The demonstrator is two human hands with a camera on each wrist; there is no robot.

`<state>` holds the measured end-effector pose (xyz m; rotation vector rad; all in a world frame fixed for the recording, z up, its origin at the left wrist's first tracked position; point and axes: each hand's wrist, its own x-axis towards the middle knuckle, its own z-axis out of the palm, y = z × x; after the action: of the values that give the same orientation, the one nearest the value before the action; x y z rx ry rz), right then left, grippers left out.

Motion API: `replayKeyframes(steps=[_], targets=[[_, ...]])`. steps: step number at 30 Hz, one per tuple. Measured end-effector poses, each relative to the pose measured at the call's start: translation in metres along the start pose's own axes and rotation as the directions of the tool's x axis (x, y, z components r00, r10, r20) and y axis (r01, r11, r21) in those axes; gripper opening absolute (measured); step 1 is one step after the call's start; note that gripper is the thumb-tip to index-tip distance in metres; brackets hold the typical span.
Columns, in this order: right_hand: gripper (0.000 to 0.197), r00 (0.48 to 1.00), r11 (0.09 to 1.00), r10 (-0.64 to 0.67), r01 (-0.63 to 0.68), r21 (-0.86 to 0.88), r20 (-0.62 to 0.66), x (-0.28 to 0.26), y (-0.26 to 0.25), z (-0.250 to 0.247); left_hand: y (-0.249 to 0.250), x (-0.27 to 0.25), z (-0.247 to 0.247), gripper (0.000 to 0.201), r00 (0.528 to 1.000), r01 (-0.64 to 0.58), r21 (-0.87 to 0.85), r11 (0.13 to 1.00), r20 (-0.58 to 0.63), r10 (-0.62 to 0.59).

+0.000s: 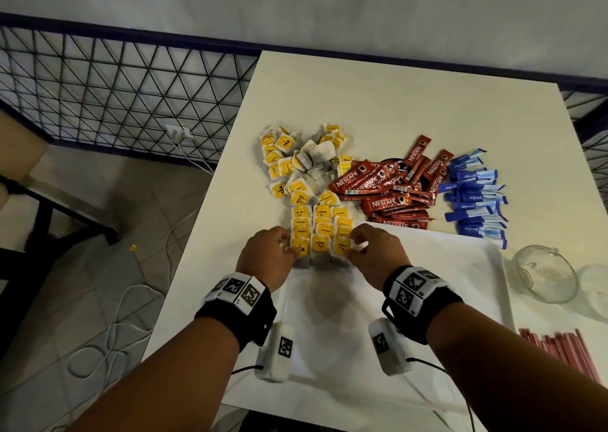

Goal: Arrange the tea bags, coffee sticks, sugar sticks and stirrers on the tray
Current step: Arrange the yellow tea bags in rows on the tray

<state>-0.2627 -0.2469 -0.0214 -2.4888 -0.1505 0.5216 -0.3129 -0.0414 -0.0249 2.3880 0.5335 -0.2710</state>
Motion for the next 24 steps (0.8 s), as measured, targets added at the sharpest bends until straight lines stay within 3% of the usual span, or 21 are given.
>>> replayKeyframes(steps=[2,4,5,7,8,10,13,16,24], targets=[[0.027,0.998,1.000,-0.024,0.025,0.003,-0.055,-0.002,0.002,-0.003,0.002,-0.005,-0.007,0.020,0.999,-0.008,-0.084,0.996,-0.045,0.004],[0.024,0.991,0.995,-0.094,0.096,0.016,-0.096,-0.005,-0.002,-0.007,0.008,-0.013,-0.014,0.014,0.998,0.045,-0.335,0.941,-0.020,-0.055],[0.022,0.984,0.988,-0.149,0.153,0.030,-0.102,-0.006,-0.008,-0.010,0.013,-0.017,-0.017,0.015,0.992,0.123,-0.517,0.847,0.066,-0.103],[0.017,0.957,0.956,-0.278,0.284,0.072,-0.085,-0.010,-0.024,-0.015,0.024,-0.025,-0.020,0.019,0.942,0.330,-0.769,0.547,0.308,-0.136],[0.016,0.937,0.933,-0.342,0.348,0.091,-0.070,-0.012,-0.032,-0.018,0.029,-0.027,-0.022,0.024,0.905,0.419,-0.802,0.425,0.409,-0.119],[0.016,0.895,0.887,-0.444,0.446,0.119,-0.045,-0.016,-0.045,-0.023,0.035,-0.029,-0.024,0.044,0.841,0.529,-0.791,0.306,0.537,-0.067],[0.021,0.850,0.848,-0.526,0.524,0.081,0.006,-0.017,-0.050,-0.025,0.042,-0.028,-0.026,0.063,0.818,0.555,-0.781,0.287,0.575,-0.018],[0.026,0.845,0.845,-0.535,0.534,0.025,0.019,-0.016,-0.051,-0.024,0.049,-0.028,-0.027,0.070,0.823,0.543,-0.781,0.309,0.568,-0.009],[0.029,0.809,0.815,-0.571,0.579,0.022,-0.137,-0.020,-0.047,-0.028,0.063,-0.033,-0.028,0.058,0.803,0.579,-0.793,0.189,0.595,0.038]])
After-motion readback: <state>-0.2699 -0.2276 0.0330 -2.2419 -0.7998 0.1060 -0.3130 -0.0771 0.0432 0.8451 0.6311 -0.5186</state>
